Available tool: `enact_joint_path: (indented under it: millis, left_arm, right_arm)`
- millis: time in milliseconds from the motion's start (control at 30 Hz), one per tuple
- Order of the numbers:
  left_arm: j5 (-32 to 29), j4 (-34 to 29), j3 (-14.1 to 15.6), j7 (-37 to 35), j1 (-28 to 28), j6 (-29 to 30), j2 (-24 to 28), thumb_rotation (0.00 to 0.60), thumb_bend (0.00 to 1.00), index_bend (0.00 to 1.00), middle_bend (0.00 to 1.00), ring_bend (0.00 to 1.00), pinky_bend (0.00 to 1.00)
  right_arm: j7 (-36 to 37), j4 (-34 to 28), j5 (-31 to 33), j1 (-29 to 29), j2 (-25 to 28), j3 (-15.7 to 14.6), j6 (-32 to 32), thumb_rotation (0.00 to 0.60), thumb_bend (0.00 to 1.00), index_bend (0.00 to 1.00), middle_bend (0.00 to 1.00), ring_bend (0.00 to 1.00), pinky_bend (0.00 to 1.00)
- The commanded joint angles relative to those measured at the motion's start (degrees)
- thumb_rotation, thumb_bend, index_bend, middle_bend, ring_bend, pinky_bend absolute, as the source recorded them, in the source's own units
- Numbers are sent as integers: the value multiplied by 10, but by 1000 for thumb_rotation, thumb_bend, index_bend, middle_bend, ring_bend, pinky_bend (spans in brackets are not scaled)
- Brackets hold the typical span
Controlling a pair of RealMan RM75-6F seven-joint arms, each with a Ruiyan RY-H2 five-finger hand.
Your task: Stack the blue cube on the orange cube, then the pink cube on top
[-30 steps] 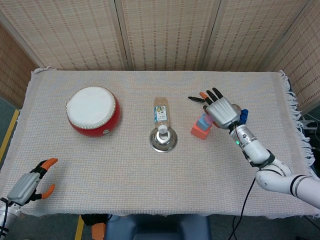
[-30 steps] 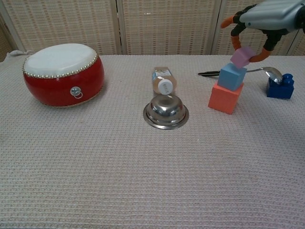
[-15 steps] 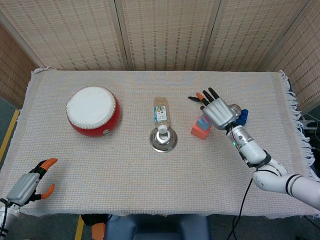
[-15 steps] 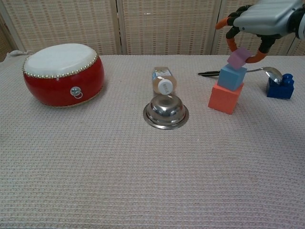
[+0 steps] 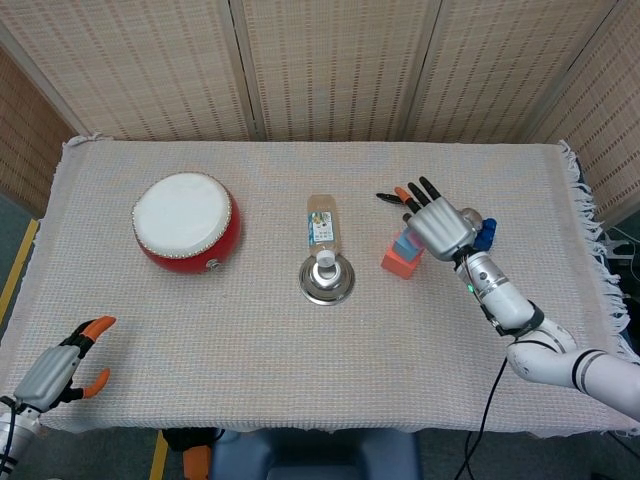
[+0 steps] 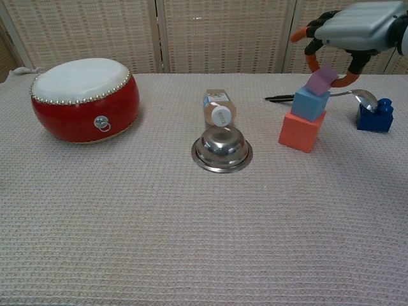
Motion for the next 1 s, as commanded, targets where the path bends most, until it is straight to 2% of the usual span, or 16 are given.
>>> enact_joint_path:
  millis: [33, 233, 767, 1000]
  left_arm:
    - [0, -1, 0, 0, 0, -1, 0, 600, 465, 0, 24, 0, 213]
    - [0, -2, 1, -1, -1, -1, 2, 600, 464, 0, 23, 0, 213]
    - [-4, -4, 2, 4, -2, -4, 3, 600, 465, 0, 24, 0, 214]
    - [-3, -5, 2, 2, -1, -3, 4, 600, 465, 0, 24, 0, 215]
  right_arm:
    - [-1, 2, -2, 0, -3, -1, 1, 600, 172, 526, 43, 0, 0]
    - [0, 5, -3, 0, -6, -2, 2, 600, 171, 494, 43, 0, 0]
    - [-10, 3, 3, 2, -8, 0, 3, 600, 172, 319, 41, 0, 0]
    - [27, -17, -17, -11, 5, 9, 38, 600, 172, 224, 41, 0, 0]
